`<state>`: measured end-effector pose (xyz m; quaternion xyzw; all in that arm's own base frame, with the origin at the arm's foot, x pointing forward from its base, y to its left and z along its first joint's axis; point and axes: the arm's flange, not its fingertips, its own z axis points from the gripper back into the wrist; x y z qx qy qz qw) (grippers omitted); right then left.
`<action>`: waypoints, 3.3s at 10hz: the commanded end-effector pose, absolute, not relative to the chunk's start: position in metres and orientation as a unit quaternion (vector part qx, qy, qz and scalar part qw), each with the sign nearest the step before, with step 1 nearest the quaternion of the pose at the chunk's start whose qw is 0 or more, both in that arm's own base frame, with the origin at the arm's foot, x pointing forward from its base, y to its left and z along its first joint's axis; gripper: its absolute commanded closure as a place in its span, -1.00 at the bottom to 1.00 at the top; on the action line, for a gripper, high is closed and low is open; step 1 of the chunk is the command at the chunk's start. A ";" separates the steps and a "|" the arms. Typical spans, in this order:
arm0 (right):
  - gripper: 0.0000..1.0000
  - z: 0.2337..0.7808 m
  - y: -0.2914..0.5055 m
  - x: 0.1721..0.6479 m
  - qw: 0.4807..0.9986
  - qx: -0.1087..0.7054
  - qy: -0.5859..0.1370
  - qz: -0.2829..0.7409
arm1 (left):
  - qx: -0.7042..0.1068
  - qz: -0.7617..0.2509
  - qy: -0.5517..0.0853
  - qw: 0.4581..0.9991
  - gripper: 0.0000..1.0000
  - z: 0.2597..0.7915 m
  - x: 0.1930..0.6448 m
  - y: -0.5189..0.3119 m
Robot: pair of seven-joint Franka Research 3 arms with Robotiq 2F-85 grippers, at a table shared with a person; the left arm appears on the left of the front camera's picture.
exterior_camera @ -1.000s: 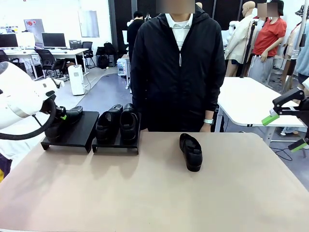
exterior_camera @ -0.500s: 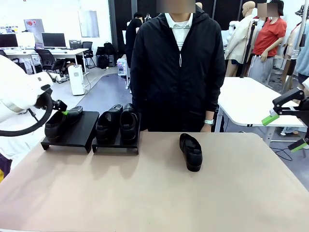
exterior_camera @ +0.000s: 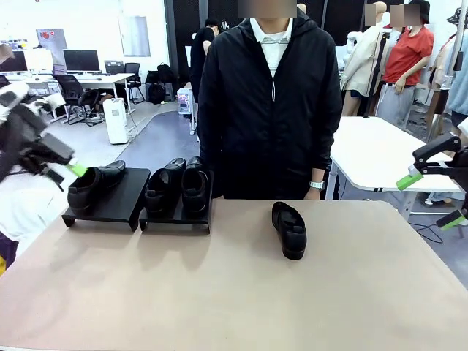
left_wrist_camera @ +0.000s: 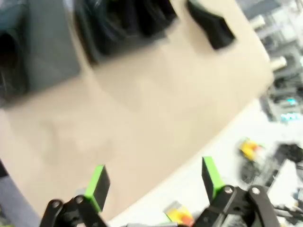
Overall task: Organize the shoes by placing them on the stand.
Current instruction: Place the Shoe from the middle of the table onto the Shoes Stand, then pick up one Shoe and place it in the middle of the table.
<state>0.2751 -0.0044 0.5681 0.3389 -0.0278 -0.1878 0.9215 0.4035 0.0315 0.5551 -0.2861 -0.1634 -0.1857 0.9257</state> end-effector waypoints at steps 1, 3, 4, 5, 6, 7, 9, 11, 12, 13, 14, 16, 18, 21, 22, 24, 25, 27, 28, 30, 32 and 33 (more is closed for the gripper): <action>-1.00 0.572 -0.005 0.278 0.919 0.351 -0.031 -0.177 | -0.346 -0.127 -0.085 0.926 -1.00 0.558 0.360 0.061; -1.00 0.572 -0.005 0.278 0.919 0.351 -0.031 -0.177 | -0.373 -0.063 -0.100 0.920 -1.00 0.530 0.307 0.068; -1.00 0.572 -0.005 0.278 0.919 0.351 -0.031 -0.177 | -0.384 -0.016 -0.119 0.915 -1.00 0.511 0.289 0.071; -1.00 0.572 -0.005 0.278 0.919 0.351 -0.031 -0.177 | -0.397 0.004 -0.119 0.910 -1.00 0.494 0.277 0.076; -1.00 0.572 -0.005 0.278 0.919 0.351 -0.031 -0.177 | -0.405 0.016 -0.095 0.909 -1.00 0.484 0.277 0.078; -1.00 0.572 -0.005 0.278 0.919 0.351 -0.031 -0.177 | -0.385 -0.032 -0.090 0.918 -1.00 0.507 0.288 0.088; -1.00 0.572 -0.005 0.278 0.919 0.351 -0.031 -0.177 | -0.385 -0.032 -0.090 0.918 -1.00 0.507 0.288 0.088; -1.00 0.572 -0.005 0.278 0.919 0.351 -0.031 -0.177 | -0.385 -0.032 -0.090 0.918 -1.00 0.507 0.288 0.088; -1.00 0.572 -0.005 0.278 0.919 0.351 -0.031 -0.177 | -0.385 -0.032 -0.090 0.918 -1.00 0.507 0.288 0.088; -1.00 0.572 -0.005 0.278 0.919 0.351 -0.031 -0.177 | -0.385 -0.032 -0.090 0.918 -1.00 0.507 0.288 0.088; -1.00 0.572 -0.005 0.278 0.919 0.351 -0.031 -0.177 | -0.385 -0.032 -0.090 0.918 -1.00 0.507 0.288 0.088; -1.00 0.572 -0.005 0.278 0.919 0.351 -0.031 -0.177 | -0.385 -0.032 -0.090 0.918 -1.00 0.507 0.288 0.088; -1.00 0.568 -0.004 0.275 0.921 0.339 -0.028 -0.188 | -0.385 -0.032 -0.090 0.918 -1.00 0.507 0.288 0.088; -1.00 0.569 0.100 0.407 0.987 0.143 0.004 -0.067 | -0.385 -0.032 -0.090 0.918 -1.00 0.507 0.288 0.088; -1.00 0.545 0.150 0.462 0.997 0.063 0.015 -0.045 | -0.385 -0.032 -0.090 0.918 -1.00 0.507 0.288 0.088; -1.00 0.482 0.223 0.526 1.000 -0.012 0.013 -0.015 | -0.385 -0.032 -0.090 0.918 -1.00 0.507 0.288 0.088; -1.00 0.452 0.246 0.544 1.000 -0.022 0.010 -0.011 | -0.385 -0.032 -0.090 0.918 -1.00 0.507 0.288 0.088; -1.00 0.442 0.256 0.550 1.000 -0.009 -0.029 0.007 | -0.385 -0.032 -0.090 0.918 -1.00 0.507 0.288 0.088; -1.00 0.421 0.252 0.529 1.000 -0.005 0.007 0.015 | -0.385 -0.032 -0.090 0.918 -1.00 0.507 0.288 0.088; -1.00 0.408 0.259 0.551 1.000 -0.011 -0.001 0.018 | -0.385 -0.032 -0.090 0.918 -1.00 0.507 0.288 0.088; -1.00 0.387 0.263 0.573 0.994 0.009 -0.092 0.059 | -0.385 -0.032 -0.090 0.918 -1.00 0.507 0.288 0.088; -1.00 0.377 0.259 0.581 0.993 0.024 -0.099 0.059 | -0.385 -0.032 -0.090 0.918 -1.00 0.507 0.288 0.088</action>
